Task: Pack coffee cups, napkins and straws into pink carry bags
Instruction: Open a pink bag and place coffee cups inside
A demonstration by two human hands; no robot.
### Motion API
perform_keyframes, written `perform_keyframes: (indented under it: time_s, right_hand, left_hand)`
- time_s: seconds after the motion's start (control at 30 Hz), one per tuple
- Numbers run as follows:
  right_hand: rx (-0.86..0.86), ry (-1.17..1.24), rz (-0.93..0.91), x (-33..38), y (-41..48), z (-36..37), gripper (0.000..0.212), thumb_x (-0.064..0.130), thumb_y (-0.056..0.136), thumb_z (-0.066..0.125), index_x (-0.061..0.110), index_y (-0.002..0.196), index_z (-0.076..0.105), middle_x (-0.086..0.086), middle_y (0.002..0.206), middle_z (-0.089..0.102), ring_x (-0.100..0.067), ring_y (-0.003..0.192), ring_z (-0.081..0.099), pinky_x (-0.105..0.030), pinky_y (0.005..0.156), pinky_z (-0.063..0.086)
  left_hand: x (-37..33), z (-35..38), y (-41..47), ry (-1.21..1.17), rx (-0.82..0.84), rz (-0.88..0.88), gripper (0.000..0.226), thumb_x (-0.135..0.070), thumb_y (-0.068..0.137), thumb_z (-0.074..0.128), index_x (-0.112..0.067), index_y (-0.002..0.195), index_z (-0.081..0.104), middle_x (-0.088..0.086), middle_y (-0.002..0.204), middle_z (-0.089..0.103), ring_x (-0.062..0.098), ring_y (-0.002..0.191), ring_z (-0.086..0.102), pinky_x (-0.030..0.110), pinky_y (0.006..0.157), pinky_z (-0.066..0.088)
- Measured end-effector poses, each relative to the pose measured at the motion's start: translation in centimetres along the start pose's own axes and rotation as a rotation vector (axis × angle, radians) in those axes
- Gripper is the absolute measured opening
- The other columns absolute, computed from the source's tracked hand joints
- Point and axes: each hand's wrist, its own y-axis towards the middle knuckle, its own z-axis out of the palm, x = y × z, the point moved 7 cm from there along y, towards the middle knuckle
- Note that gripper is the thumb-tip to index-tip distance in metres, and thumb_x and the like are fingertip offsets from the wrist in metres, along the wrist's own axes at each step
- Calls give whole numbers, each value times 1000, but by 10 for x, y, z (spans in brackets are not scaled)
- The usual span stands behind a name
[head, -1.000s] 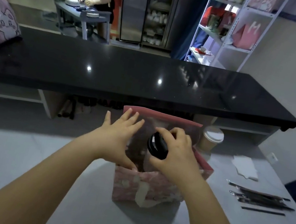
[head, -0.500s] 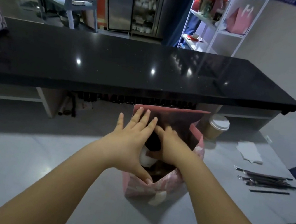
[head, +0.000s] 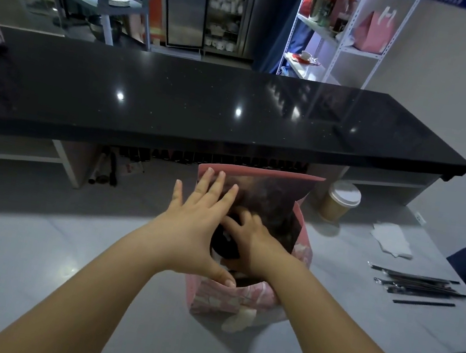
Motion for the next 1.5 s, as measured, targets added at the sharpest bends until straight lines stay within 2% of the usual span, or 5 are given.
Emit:
perform_keyframes:
  time_s: [0.4,0.6,0.8,1.07,1.5]
  right_hand:
    - [190,-252,-93,-7,-9,52,89,66,90,37,41,144,-30,6,144,-45,-27,141,-34,-55,113,-18]
    - [254,-101,-79,-7,-7,17,86,63,90,46,40,152,-9,9,159,-25,-25,146,-23,-53,118,-6]
    - [-116,390,72,-62,-44,-103,49,44,86,68,49,130,49,29,124,55,8,112,51,-17,92,42]
    - [-456,397,249,-189,-88,-159,29,28,85,70,40,111,65,31,102,56,3,98,55,-17,83,42]
    - [-128,36,457,-328,-5,-70,70,48,80,66,28,141,37,-4,145,34,-30,131,32,-41,100,41]
  left_hand:
    - [-1,7,0,116,-91,-59,143,-98,47,43,-25,145,-31,8,151,-42,24,132,-49,57,114,-18]
    - [-6,-11,5,64,-160,-26,125,-86,66,46,-25,151,-22,5,159,-25,22,143,-30,39,117,-17]
    - [-22,-71,28,97,-279,12,68,-57,88,54,-35,148,31,-1,142,47,22,129,44,39,100,44]
    - [-95,-109,115,205,-309,123,47,-52,92,52,-33,135,49,-4,120,58,22,109,53,35,80,42]
    - [-169,-47,284,514,-166,249,44,-37,92,51,-31,135,46,-1,131,52,27,116,46,39,90,37]
